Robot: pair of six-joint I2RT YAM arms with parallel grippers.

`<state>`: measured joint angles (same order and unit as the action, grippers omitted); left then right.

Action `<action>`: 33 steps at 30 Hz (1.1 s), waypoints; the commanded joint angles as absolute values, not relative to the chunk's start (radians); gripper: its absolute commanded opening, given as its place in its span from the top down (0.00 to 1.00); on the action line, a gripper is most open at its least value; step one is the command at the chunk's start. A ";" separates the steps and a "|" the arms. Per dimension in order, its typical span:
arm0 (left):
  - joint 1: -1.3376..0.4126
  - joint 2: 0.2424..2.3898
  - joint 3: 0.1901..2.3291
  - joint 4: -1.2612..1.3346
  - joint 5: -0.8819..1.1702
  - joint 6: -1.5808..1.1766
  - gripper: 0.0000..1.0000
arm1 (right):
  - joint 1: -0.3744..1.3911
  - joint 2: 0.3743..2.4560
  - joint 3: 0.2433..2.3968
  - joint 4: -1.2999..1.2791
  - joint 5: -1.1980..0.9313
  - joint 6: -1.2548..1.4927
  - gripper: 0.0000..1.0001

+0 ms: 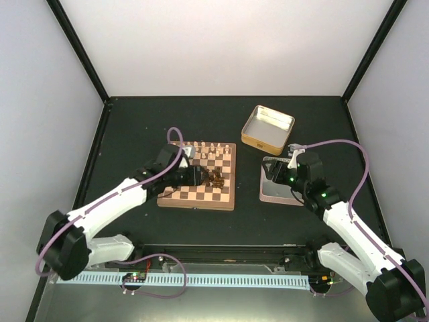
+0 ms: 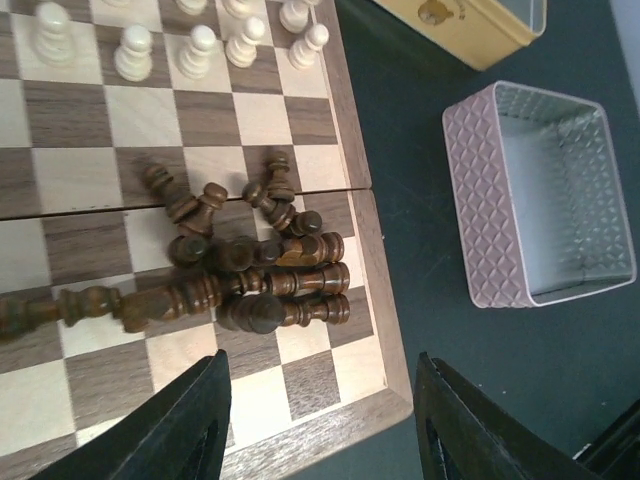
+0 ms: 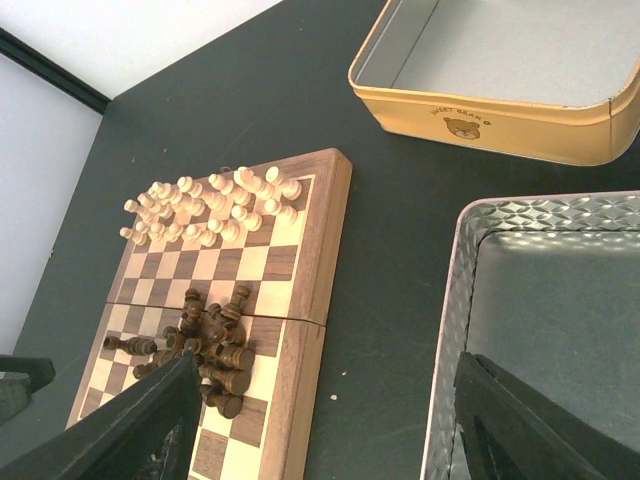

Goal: Set up the chess pieces on the board
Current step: Pick up the chess piece from the chessboard.

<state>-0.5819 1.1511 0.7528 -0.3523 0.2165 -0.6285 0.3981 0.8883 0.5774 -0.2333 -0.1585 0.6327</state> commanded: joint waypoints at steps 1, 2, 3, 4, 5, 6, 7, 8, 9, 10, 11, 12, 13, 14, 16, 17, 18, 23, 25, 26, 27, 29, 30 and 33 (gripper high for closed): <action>-0.653 1.259 0.851 -0.412 0.095 -0.614 0.48 | 0.403 0.878 0.579 -0.244 -0.114 0.643 0.30; -0.665 1.288 0.866 -0.427 0.081 -0.613 0.48 | 0.403 0.876 0.578 -0.247 -0.110 0.644 0.30; -0.674 1.321 0.885 -0.440 0.069 -0.612 0.48 | 0.403 0.874 0.577 -0.250 -0.107 0.645 0.31; -0.683 1.341 0.898 -0.450 0.058 -0.610 0.48 | 0.403 0.872 0.577 -0.255 -0.104 0.646 0.31; -0.690 1.362 0.911 -0.459 0.050 -0.608 0.48 | 0.404 0.869 0.576 -0.257 -0.102 0.646 0.31; -0.694 1.377 0.923 -0.464 0.047 -0.607 0.48 | 0.403 0.866 0.573 -0.258 -0.101 0.647 0.31; -0.698 1.393 0.931 -0.466 0.044 -0.605 0.48 | 0.403 0.863 0.570 -0.258 -0.098 0.648 0.31; -0.701 1.407 0.939 -0.468 0.042 -0.605 0.48 | 0.403 0.861 0.568 -0.259 -0.096 0.649 0.32; -0.706 1.419 0.947 -0.468 0.041 -0.602 0.48 | 0.404 0.859 0.567 -0.260 -0.096 0.649 0.32; -0.706 1.432 0.953 -0.468 0.035 -0.602 0.49 | 0.403 0.857 0.566 -0.260 -0.094 0.649 0.33; -0.707 1.445 0.960 -0.473 0.027 -0.601 0.50 | 0.403 0.856 0.566 -0.261 -0.093 0.650 0.33; -0.707 1.456 0.969 -0.482 0.018 -0.602 0.50 | 0.403 0.856 0.566 -0.262 -0.092 0.650 0.33; -0.708 1.468 0.976 -0.491 0.012 -0.601 0.51 | 0.403 0.856 0.566 -0.263 -0.092 0.650 0.34; -0.710 1.485 0.984 -0.504 0.007 -0.601 0.52 | 0.403 0.856 0.567 -0.265 -0.091 0.650 0.34; -0.709 1.506 0.993 -0.515 0.002 -0.598 0.53 | 0.403 0.856 0.566 -0.268 -0.091 0.653 0.35; -0.710 1.514 0.996 -0.515 0.005 -0.596 0.54 | 0.403 0.856 0.566 -0.268 -0.088 0.653 0.35; -0.710 1.524 0.997 -0.514 0.010 -0.595 0.55 | 0.403 0.856 0.565 -0.268 -0.088 0.655 0.35; -0.714 1.563 1.008 -0.509 0.028 -0.588 0.61 | 0.404 0.854 0.563 -0.274 -0.085 0.661 0.37; -0.714 1.569 1.011 -0.508 0.028 -0.585 0.65 | 0.403 0.852 0.563 -0.275 -0.084 0.661 0.37; -0.716 1.571 1.011 -0.506 0.026 -0.583 0.67 | 0.403 0.851 0.563 -0.276 -0.081 0.661 0.37; -0.716 1.570 1.011 -0.506 0.022 -0.582 0.69 | 0.403 0.849 0.564 -0.278 -0.079 0.661 0.37; -0.715 1.569 1.011 -0.507 0.014 -0.578 0.74 | 0.403 0.846 0.564 -0.280 -0.077 0.660 0.37; -0.715 1.569 1.012 -0.511 0.011 -0.576 0.77 | 0.403 0.844 0.565 -0.281 -0.077 0.660 0.37; -0.715 1.561 1.016 -0.529 0.002 -0.569 0.84 | 0.403 0.840 0.563 -0.281 -0.074 0.662 0.37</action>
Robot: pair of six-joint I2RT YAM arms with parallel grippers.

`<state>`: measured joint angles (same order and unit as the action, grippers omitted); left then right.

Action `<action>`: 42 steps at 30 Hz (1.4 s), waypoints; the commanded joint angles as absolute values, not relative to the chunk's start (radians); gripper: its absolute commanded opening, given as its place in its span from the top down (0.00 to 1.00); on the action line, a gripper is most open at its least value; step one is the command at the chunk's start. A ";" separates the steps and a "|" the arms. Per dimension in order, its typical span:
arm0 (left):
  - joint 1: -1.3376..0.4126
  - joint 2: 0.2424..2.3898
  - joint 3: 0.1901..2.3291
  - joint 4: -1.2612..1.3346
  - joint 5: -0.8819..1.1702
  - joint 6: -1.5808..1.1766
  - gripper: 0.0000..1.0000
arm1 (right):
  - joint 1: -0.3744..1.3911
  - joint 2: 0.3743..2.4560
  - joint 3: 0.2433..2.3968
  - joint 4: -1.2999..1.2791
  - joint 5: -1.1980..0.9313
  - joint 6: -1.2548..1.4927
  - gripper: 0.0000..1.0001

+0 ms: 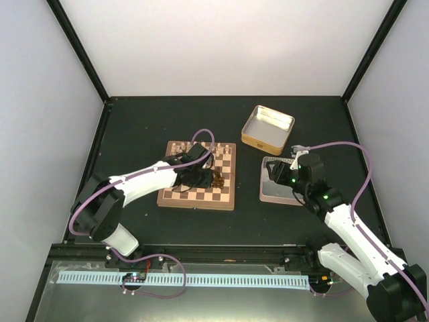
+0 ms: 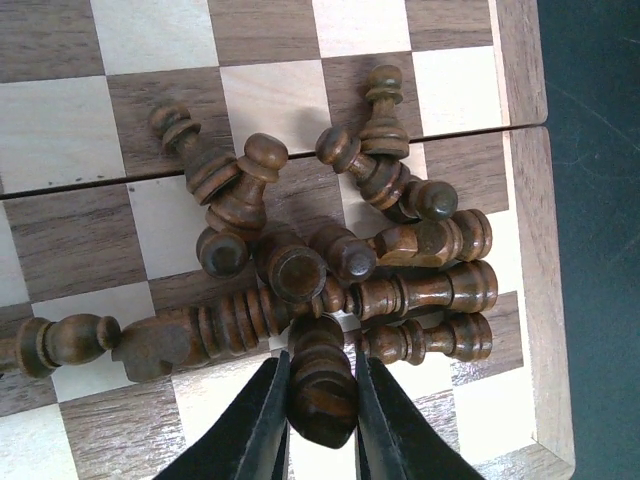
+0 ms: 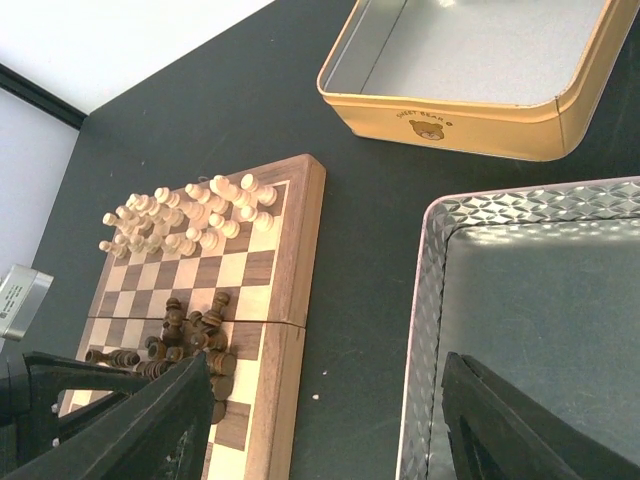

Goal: Set up the chess pieces on the board
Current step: Pick up the chess piece from the chessboard, then place the chess piece on the chessboard.

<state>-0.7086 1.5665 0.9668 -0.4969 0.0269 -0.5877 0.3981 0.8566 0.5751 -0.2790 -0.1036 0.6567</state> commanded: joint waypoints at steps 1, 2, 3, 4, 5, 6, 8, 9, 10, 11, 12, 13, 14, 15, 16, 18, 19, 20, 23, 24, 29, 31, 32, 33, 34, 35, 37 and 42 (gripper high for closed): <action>-0.716 1.554 1.013 -0.533 0.000 -0.567 0.86 | 0.403 0.838 0.563 -0.281 -0.074 0.661 0.37; -0.716 1.546 1.009 -0.537 -0.002 -0.566 0.88 | 0.403 0.836 0.563 -0.281 -0.074 0.661 0.37; -0.717 1.535 1.006 -0.544 0.000 -0.564 0.90 | 0.403 0.835 0.562 -0.281 -0.075 0.662 0.37; -0.717 1.523 1.002 -0.554 0.002 -0.562 0.91 | 0.403 0.833 0.561 -0.281 -0.075 0.663 0.37; -0.716 1.509 0.997 -0.563 0.007 -0.561 0.91 | 0.403 0.833 0.560 -0.281 -0.074 0.664 0.37; -0.717 1.495 0.992 -0.572 0.013 -0.559 0.91 | 0.403 0.833 0.558 -0.279 -0.074 0.664 0.37; -0.717 1.463 0.985 -0.593 0.027 -0.554 0.91 | 0.403 0.833 0.556 -0.276 -0.074 0.668 0.37; -0.717 1.444 0.980 -0.604 0.033 -0.552 0.91 | 0.403 0.834 0.554 -0.273 -0.077 0.671 0.37; -0.716 1.425 0.977 -0.617 0.038 -0.552 0.91 | 0.403 0.835 0.554 -0.270 -0.079 0.673 0.37; -0.716 1.406 0.972 -0.629 0.038 -0.548 0.91 | 0.403 0.837 0.552 -0.268 -0.082 0.676 0.37; -0.715 1.386 0.967 -0.645 0.034 -0.548 0.91 | 0.403 0.838 0.551 -0.264 -0.085 0.680 0.37; -0.715 1.365 0.959 -0.660 0.025 -0.546 0.91 | 0.403 0.840 0.551 -0.259 -0.089 0.683 0.37; -0.714 1.346 0.952 -0.675 0.015 -0.547 0.91 | 0.403 0.842 0.549 -0.257 -0.091 0.687 0.37; -0.714 1.319 0.946 -0.699 -0.001 -0.547 0.91 | 0.403 0.844 0.550 -0.255 -0.094 0.690 0.37; -0.713 1.305 0.935 -0.711 -0.018 -0.551 0.91 | 0.403 0.846 0.551 -0.254 -0.098 0.692 0.37; -0.707 1.243 0.899 -0.747 -0.059 -0.558 0.91 | 0.403 0.850 0.552 -0.249 -0.110 0.696 0.37; -0.703 1.218 0.877 -0.760 -0.079 -0.565 0.91 | 0.403 0.852 0.552 -0.247 -0.115 0.699 0.37; -0.695 1.195 0.856 -0.769 -0.099 -0.571 0.91 | 0.403 0.855 0.552 -0.244 -0.121 0.702 0.37; -0.663 1.120 0.783 -0.780 -0.141 -0.590 0.91 | 0.403 0.866 0.560 -0.232 -0.138 0.705 0.37; -0.651 1.097 0.761 -0.783 -0.145 -0.597 0.91 | 0.403 0.872 0.564 -0.227 -0.145 0.703 0.37; -0.573 1.001 0.676 -0.782 -0.162 -0.634 0.90 | 0.403 0.910 0.607 -0.219 -0.170 0.681 0.37; -0.538 0.974 0.657 -0.770 -0.159 -0.630 0.90 | 0.403 0.921 0.620 -0.216 -0.173 0.685 0.37; -0.523 0.964 0.651 -0.760 -0.156 -0.623 0.90 | 0.403 0.923 0.623 -0.214 -0.174 0.688 0.37; -0.513 0.958 0.647 -0.750 -0.150 -0.613 0.90 | 0.403 0.922 0.624 -0.211 -0.175 0.695 0.38; -0.502 0.955 0.646 -0.740 -0.140 -0.602 0.90 | 0.403 0.923 0.623 -0.207 -0.176 0.699 0.38; -0.499 0.958 0.648 -0.726 -0.128 -0.589 0.90 | 0.403 0.923 0.622 -0.205 -0.176 0.703 0.38; -0.499 0.977 0.663 -0.717 -0.077 -0.567 0.90 | 0.404 0.921 0.620 -0.205 -0.174 0.704 0.39; -0.503 1.044 0.692 -0.665 0.085 -0.516 0.91 | 0.403 0.915 0.615 -0.215 -0.165 0.704 0.39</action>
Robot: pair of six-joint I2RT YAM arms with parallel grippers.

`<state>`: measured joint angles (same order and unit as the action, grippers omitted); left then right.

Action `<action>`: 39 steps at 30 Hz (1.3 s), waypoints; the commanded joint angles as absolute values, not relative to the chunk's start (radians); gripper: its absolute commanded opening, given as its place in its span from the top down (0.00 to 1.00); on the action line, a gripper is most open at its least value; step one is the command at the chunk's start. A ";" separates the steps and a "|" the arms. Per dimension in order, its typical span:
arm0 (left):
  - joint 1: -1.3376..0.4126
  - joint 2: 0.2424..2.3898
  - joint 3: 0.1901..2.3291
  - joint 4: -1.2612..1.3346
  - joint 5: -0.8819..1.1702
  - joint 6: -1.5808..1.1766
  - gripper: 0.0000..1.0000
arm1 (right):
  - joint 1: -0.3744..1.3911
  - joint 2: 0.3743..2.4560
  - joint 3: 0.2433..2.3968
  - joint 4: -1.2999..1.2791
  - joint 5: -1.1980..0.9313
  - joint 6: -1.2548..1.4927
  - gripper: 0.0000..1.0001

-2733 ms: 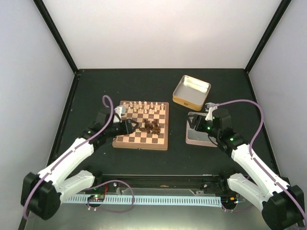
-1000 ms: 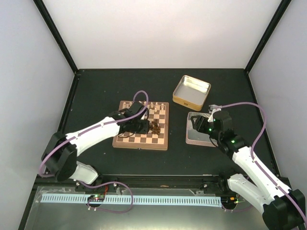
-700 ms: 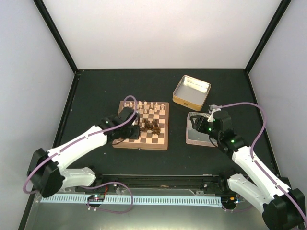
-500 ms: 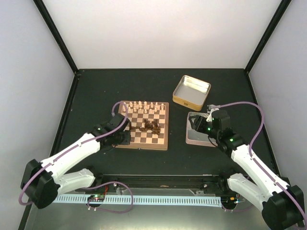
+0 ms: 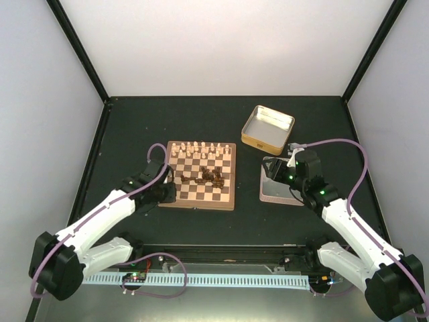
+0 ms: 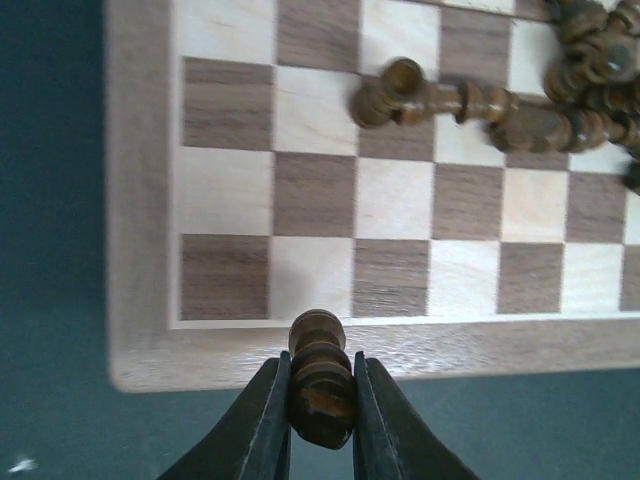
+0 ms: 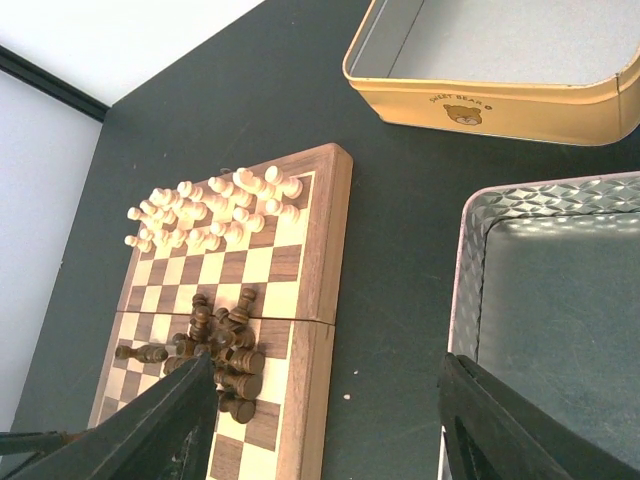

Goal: Set up the chess pieces on the board
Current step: Place the chess piece on the chessboard.

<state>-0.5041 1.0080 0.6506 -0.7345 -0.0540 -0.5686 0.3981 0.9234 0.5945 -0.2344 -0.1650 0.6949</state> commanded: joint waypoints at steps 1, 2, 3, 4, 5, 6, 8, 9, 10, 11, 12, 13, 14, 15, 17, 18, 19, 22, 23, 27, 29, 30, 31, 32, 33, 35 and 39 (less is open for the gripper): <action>-0.509 1.052 0.692 -0.648 0.110 -0.512 0.91 | 0.404 0.912 0.613 -0.215 -0.165 0.705 0.39; -0.515 1.060 0.694 -0.637 0.124 -0.509 0.91 | 0.403 0.910 0.609 -0.214 -0.163 0.705 0.39; -0.523 1.067 0.697 -0.626 0.134 -0.508 0.91 | 0.403 0.908 0.604 -0.213 -0.161 0.707 0.39; -0.534 1.077 0.699 -0.618 0.138 -0.509 0.91 | 0.404 0.906 0.601 -0.212 -0.159 0.707 0.39; -0.544 1.089 0.702 -0.613 0.135 -0.510 0.91 | 0.403 0.903 0.597 -0.211 -0.158 0.710 0.39; -0.554 1.100 0.705 -0.607 0.131 -0.513 0.91 | 0.403 0.902 0.593 -0.209 -0.157 0.709 0.39; -0.576 1.131 0.714 -0.602 0.112 -0.520 0.91 | 0.404 0.902 0.589 -0.208 -0.154 0.712 0.39; -0.587 1.142 0.720 -0.600 0.099 -0.524 0.91 | 0.403 0.902 0.589 -0.208 -0.153 0.711 0.39; -0.596 1.153 0.726 -0.602 0.085 -0.528 0.91 | 0.403 0.902 0.588 -0.208 -0.153 0.711 0.39; -0.605 1.162 0.734 -0.604 0.068 -0.534 0.91 | 0.403 0.901 0.588 -0.208 -0.152 0.709 0.39; -0.613 1.171 0.738 -0.606 0.050 -0.538 0.91 | 0.403 0.900 0.586 -0.209 -0.151 0.708 0.39; -0.620 1.181 0.744 -0.608 0.038 -0.541 0.91 | 0.403 0.899 0.586 -0.210 -0.148 0.707 0.39; -0.627 1.189 0.749 -0.608 0.032 -0.541 0.91 | 0.404 0.898 0.586 -0.211 -0.147 0.706 0.39; -0.633 1.198 0.753 -0.607 0.031 -0.541 0.91 | 0.404 0.897 0.587 -0.212 -0.145 0.705 0.39; -0.650 1.215 0.762 -0.599 0.040 -0.540 0.91 | 0.403 0.896 0.585 -0.213 -0.143 0.704 0.39; -0.658 1.224 0.766 -0.595 0.043 -0.540 0.91 | 0.403 0.896 0.584 -0.213 -0.142 0.704 0.39; -0.667 1.232 0.769 -0.590 0.049 -0.541 0.91 | 0.403 0.897 0.584 -0.212 -0.141 0.704 0.39; -0.692 1.256 0.778 -0.574 0.056 -0.542 0.91 | 0.404 0.897 0.583 -0.212 -0.140 0.705 0.39; -0.699 1.263 0.780 -0.568 0.056 -0.540 0.91 | 0.403 0.897 0.583 -0.212 -0.140 0.706 0.39; -0.716 1.289 0.788 -0.551 0.046 -0.542 0.91 | 0.404 0.897 0.584 -0.215 -0.140 0.704 0.39; -0.721 1.315 0.793 -0.548 0.034 -0.544 0.91 | 0.403 0.895 0.586 -0.219 -0.140 0.704 0.39; -0.724 1.321 0.796 -0.547 0.024 -0.546 0.91 | 0.403 0.894 0.586 -0.220 -0.138 0.703 0.39; -0.725 1.326 0.799 -0.544 0.015 -0.546 0.91 | 0.403 0.894 0.586 -0.221 -0.138 0.702 0.39; -0.726 1.330 0.806 -0.542 0.008 -0.546 0.92 | 0.403 0.893 0.586 -0.221 -0.138 0.702 0.39; -0.730 1.336 0.810 -0.542 0.000 -0.546 0.92 | 0.404 0.893 0.586 -0.222 -0.138 0.704 0.39; -0.735 1.346 0.821 -0.537 -0.009 -0.544 0.92 | 0.403 0.893 0.586 -0.222 -0.139 0.703 0.39; -0.743 1.377 0.841 -0.547 -0.013 -0.539 0.92 | 0.404 0.892 0.587 -0.225 -0.141 0.704 0.39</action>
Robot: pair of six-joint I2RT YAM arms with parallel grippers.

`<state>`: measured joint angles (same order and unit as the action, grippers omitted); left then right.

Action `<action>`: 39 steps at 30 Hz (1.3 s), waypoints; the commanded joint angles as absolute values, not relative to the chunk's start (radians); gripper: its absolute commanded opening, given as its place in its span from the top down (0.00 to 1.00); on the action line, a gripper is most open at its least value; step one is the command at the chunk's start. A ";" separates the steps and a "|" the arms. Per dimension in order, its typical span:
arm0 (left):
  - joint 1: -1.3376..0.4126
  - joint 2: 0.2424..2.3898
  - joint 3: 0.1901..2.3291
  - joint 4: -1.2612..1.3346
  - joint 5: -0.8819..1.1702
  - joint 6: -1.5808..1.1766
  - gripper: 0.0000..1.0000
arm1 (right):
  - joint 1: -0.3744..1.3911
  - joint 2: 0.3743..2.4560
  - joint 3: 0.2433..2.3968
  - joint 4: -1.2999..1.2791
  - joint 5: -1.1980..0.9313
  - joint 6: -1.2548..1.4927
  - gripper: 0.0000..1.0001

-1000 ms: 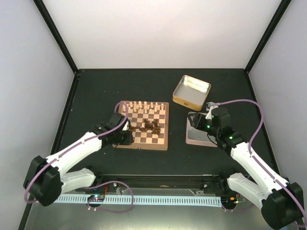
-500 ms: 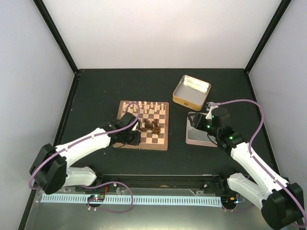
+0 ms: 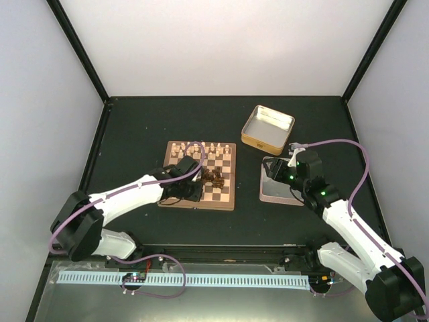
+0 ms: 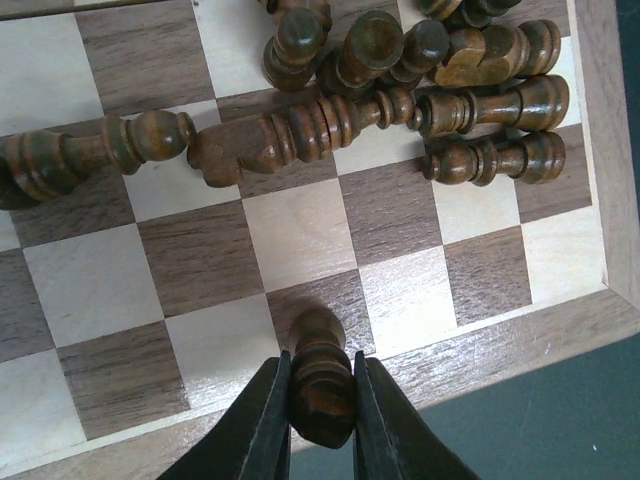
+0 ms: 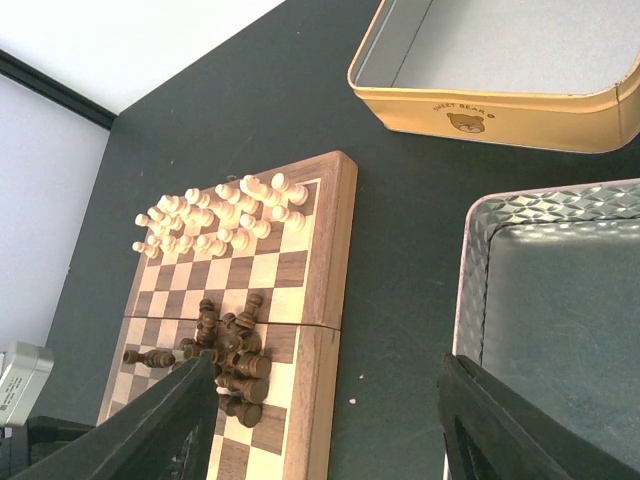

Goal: Set up the chess pieces on the board
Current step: Place the chess piece on the chessboard.

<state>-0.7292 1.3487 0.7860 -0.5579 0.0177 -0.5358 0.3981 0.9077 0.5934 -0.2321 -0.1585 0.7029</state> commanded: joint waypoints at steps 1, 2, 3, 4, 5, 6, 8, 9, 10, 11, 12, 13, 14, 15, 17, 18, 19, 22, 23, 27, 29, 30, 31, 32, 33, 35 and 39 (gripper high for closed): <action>-0.746 1.381 0.842 -0.551 -0.016 -0.539 0.92 | 0.404 0.891 0.587 -0.225 -0.140 0.704 0.39; -0.750 1.382 0.845 -0.557 -0.018 -0.538 0.91 | 0.404 0.890 0.586 -0.227 -0.140 0.704 0.39; -0.752 1.383 0.845 -0.560 -0.018 -0.537 0.91 | 0.403 0.889 0.586 -0.228 -0.140 0.704 0.39; -0.754 1.384 0.844 -0.565 -0.020 -0.538 0.91 | 0.403 0.888 0.586 -0.228 -0.140 0.704 0.39; -0.755 1.384 0.845 -0.570 -0.020 -0.538 0.91 | 0.404 0.888 0.585 -0.229 -0.140 0.705 0.39; -0.757 1.382 0.847 -0.574 -0.018 -0.538 0.90 | 0.404 0.888 0.584 -0.229 -0.140 0.706 0.39; -0.759 1.379 0.847 -0.582 -0.014 -0.536 0.88 | 0.404 0.888 0.583 -0.228 -0.139 0.707 0.39; -0.759 1.378 0.848 -0.585 -0.010 -0.536 0.87 | 0.404 0.888 0.583 -0.227 -0.140 0.707 0.39; -0.760 1.376 0.848 -0.585 -0.008 -0.535 0.86 | 0.404 0.888 0.583 -0.227 -0.141 0.706 0.39; -0.761 1.376 0.849 -0.587 -0.004 -0.534 0.85 | 0.404 0.889 0.583 -0.227 -0.141 0.707 0.39; -0.761 1.375 0.850 -0.588 -0.003 -0.533 0.85 | 0.403 0.890 0.583 -0.227 -0.142 0.709 0.39; -0.761 1.374 0.852 -0.591 -0.001 -0.533 0.84 | 0.403 0.890 0.584 -0.226 -0.143 0.709 0.39; -0.762 1.376 0.855 -0.593 0.000 -0.533 0.83 | 0.403 0.889 0.584 -0.226 -0.143 0.709 0.39; -0.761 1.376 0.857 -0.593 0.002 -0.531 0.82 | 0.404 0.888 0.584 -0.227 -0.144 0.709 0.39; -0.762 1.377 0.860 -0.595 0.004 -0.531 0.79 | 0.404 0.887 0.584 -0.228 -0.144 0.710 0.39; -0.761 1.378 0.862 -0.596 0.004 -0.530 0.77 | 0.403 0.887 0.584 -0.229 -0.145 0.709 0.39; -0.761 1.377 0.864 -0.596 0.005 -0.530 0.75 | 0.403 0.885 0.584 -0.231 -0.146 0.709 0.39; -0.761 1.371 0.864 -0.588 0.012 -0.529 0.69 | 0.403 0.883 0.583 -0.233 -0.146 0.709 0.39; -0.761 1.369 0.866 -0.586 0.013 -0.530 0.67 | 0.404 0.882 0.583 -0.234 -0.146 0.709 0.39; -0.760 1.355 0.871 -0.583 0.007 -0.536 0.63 | 0.403 0.877 0.584 -0.238 -0.147 0.709 0.39; -0.760 1.341 0.870 -0.586 -0.001 -0.537 0.61 | 0.403 0.876 0.584 -0.240 -0.147 0.707 0.39; -0.759 1.333 0.870 -0.585 -0.008 -0.539 0.60 | 0.403 0.875 0.584 -0.240 -0.148 0.707 0.39; -0.760 1.326 0.870 -0.587 -0.013 -0.541 0.59 | 0.404 0.874 0.584 -0.239 -0.149 0.706 0.39; -0.759 1.320 0.871 -0.588 -0.018 -0.541 0.58 | 0.403 0.874 0.583 -0.240 -0.150 0.707 0.39; -0.759 1.315 0.871 -0.589 -0.019 -0.542 0.57 | 0.403 0.874 0.583 -0.239 -0.152 0.708 0.39; -0.759 1.306 0.869 -0.588 -0.016 -0.542 0.55 | 0.403 0.876 0.583 -0.238 -0.155 0.709 0.38; -0.758 1.294 0.865 -0.581 -0.007 -0.546 0.52 | 0.405 0.882 0.582 -0.232 -0.174 0.698 0.38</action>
<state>-0.7544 1.3190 0.8337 -0.5823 -0.0002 -0.5365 0.3981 0.8883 0.5934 -0.2337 -0.1604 0.7055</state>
